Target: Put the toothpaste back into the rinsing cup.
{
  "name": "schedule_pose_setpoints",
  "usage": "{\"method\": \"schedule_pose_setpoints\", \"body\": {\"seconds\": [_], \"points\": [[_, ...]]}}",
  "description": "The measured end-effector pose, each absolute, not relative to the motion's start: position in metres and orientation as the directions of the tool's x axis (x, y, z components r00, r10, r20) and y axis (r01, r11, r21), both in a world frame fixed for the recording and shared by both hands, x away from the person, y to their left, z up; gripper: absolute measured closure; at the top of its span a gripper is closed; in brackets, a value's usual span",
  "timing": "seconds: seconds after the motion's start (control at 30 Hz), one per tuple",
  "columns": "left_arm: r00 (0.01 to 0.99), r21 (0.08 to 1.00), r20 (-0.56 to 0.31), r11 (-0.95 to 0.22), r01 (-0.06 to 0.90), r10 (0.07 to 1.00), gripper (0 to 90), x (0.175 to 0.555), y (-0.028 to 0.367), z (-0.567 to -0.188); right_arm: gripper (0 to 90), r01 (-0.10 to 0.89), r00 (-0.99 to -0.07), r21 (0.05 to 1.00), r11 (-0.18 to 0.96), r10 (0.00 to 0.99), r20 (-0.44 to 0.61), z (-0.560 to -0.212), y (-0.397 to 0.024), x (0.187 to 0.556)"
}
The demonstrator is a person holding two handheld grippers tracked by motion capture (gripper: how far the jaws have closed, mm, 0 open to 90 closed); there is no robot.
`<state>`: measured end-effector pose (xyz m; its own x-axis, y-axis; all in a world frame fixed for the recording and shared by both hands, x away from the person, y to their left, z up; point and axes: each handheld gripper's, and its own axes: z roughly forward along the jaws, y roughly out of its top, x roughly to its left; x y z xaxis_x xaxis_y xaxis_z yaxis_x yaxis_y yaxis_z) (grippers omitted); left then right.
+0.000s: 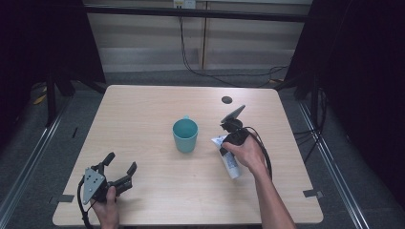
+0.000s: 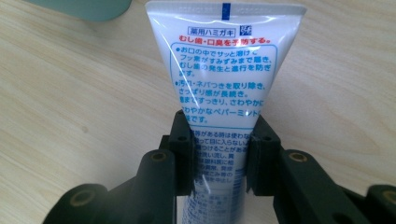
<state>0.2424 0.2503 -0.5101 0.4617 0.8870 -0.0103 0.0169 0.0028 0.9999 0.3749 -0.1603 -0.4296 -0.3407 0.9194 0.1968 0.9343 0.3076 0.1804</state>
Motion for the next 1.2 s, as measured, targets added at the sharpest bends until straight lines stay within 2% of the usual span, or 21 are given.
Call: {"method": "schedule_pose_setpoints", "body": {"seconds": [0.3,0.67,0.97,1.2], "points": [[0.462,1.0,-0.013,0.004,0.019,0.887,15.9,0.243,0.25,-0.51,68.3,0.925,-0.339,0.253,0.285,0.917,0.209,-0.419,-0.169,0.366],[0.461,1.0,-0.015,0.008,0.018,0.887,15.9,0.243,0.25,-0.51,68.6,0.879,-0.367,0.402,0.254,0.901,0.233,-0.403,-0.18,0.354],[0.462,1.0,-0.011,0.004,0.017,0.887,15.9,0.243,0.25,-0.51,68.6,0.826,-0.37,0.526,0.203,0.899,0.233,-0.394,-0.183,0.345],[0.46,1.0,-0.014,0.007,0.017,0.888,15.9,0.243,0.25,-0.51,68.8,0.751,-0.415,0.636,0.176,0.875,0.248,-0.392,-0.183,0.341]]}}
